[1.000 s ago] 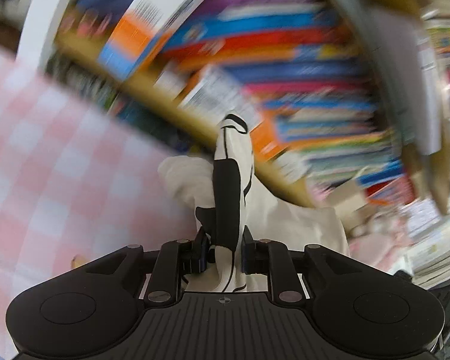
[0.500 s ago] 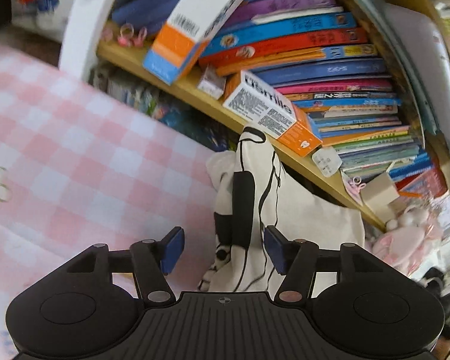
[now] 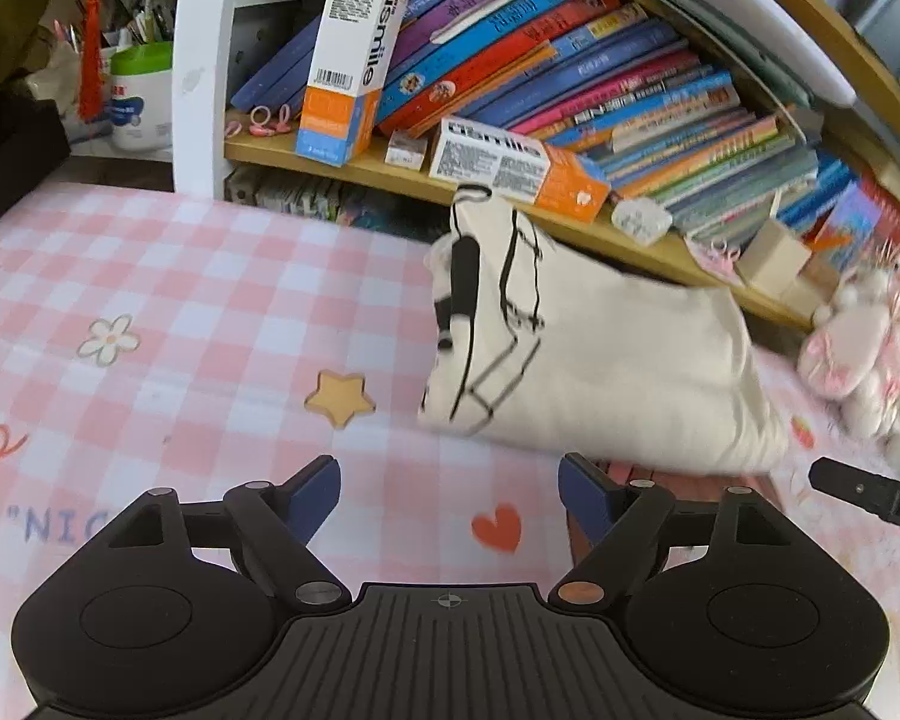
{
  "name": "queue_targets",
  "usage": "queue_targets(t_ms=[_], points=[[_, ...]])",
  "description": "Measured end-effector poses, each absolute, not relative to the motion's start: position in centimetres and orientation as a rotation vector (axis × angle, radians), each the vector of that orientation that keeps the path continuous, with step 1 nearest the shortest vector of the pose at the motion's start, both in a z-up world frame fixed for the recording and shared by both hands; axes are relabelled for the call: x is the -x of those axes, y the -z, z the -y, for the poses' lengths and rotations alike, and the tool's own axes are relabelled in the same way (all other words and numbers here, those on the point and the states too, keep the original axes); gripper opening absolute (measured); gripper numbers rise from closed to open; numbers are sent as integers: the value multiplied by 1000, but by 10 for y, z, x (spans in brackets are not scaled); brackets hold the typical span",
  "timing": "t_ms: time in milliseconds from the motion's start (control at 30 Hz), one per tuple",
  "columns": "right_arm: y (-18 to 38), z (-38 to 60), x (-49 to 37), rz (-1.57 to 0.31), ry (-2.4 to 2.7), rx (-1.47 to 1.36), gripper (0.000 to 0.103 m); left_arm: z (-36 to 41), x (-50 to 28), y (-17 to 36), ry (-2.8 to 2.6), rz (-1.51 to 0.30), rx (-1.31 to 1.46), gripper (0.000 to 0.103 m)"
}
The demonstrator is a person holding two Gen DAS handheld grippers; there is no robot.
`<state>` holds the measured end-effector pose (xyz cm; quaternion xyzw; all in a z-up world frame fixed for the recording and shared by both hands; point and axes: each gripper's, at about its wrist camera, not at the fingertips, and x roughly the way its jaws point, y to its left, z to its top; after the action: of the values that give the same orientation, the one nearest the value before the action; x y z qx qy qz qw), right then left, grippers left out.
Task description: Fold clothes
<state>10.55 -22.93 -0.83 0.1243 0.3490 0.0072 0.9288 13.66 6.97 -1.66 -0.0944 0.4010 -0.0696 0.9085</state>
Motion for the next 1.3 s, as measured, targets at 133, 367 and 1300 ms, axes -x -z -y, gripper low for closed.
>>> queue_targets(t_ms=[133,367,1300], points=[[11,209,-85,-708,6,-174,86,-61,-117,19,131,-825,145,82],[16,193,-57,-708,34,-136,94,-46,-85,17,108,-745,88,93],[13,187,-35,-715,39,-129,95,-24,-64,16,83,-688,-22,103]])
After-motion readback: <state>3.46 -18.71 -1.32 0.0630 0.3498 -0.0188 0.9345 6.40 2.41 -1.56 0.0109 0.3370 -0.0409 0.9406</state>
